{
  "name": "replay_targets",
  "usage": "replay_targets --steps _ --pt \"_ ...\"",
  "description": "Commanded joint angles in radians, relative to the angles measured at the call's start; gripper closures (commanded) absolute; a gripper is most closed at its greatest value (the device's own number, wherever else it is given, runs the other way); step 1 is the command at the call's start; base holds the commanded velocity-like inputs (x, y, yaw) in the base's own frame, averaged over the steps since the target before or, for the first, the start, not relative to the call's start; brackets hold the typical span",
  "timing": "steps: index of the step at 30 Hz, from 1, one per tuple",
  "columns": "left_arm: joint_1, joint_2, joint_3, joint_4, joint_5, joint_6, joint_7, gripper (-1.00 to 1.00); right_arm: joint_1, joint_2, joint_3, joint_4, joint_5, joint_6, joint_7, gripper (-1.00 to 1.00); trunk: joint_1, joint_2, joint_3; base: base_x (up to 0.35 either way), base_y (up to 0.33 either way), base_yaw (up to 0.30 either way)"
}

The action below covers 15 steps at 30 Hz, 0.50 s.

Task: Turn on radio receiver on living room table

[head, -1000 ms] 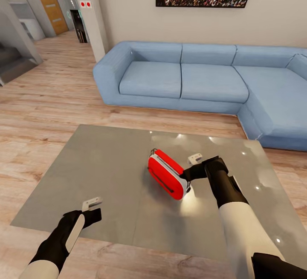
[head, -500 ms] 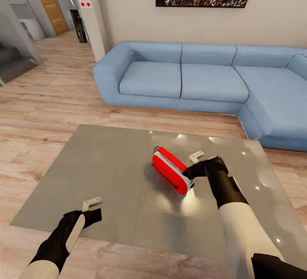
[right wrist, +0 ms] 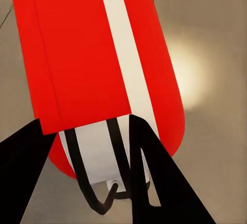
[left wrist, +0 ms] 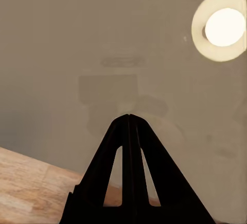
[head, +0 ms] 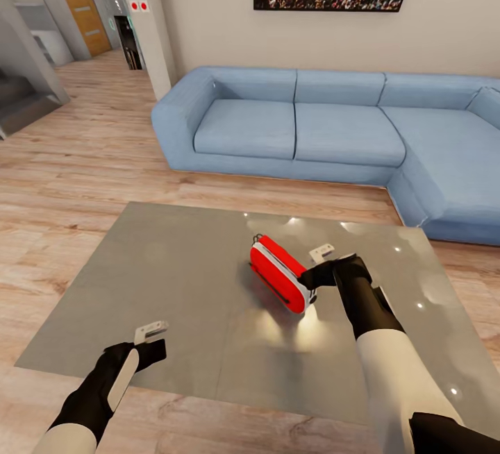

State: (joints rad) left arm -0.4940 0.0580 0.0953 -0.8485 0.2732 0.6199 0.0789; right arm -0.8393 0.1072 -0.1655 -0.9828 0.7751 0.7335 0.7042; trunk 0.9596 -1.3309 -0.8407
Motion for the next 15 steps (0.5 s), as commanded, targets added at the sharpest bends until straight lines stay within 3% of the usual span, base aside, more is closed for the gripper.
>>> replay_targets --steps 1,12,15 --pt "-0.001 -0.001 0.000 0.000 0.000 0.000 0.000 1.00 0.001 0.000 0.000 0.004 0.004 -0.001 0.001 1.00 0.004 -0.007 -0.003 0.000 0.000 0.000" --pt "0.000 -0.001 0.000 0.000 0.000 0.000 0.000 1.00 0.001 0.000 0.000 0.006 0.004 -0.002 0.001 1.00 0.046 -0.084 -0.038 0.000 0.000 0.000" --pt "0.000 -0.001 0.000 0.000 0.000 0.000 0.000 1.00 0.001 0.000 0.000 0.006 0.003 -0.001 0.001 1.00 0.046 -0.084 -0.038 0.000 0.000 0.000"
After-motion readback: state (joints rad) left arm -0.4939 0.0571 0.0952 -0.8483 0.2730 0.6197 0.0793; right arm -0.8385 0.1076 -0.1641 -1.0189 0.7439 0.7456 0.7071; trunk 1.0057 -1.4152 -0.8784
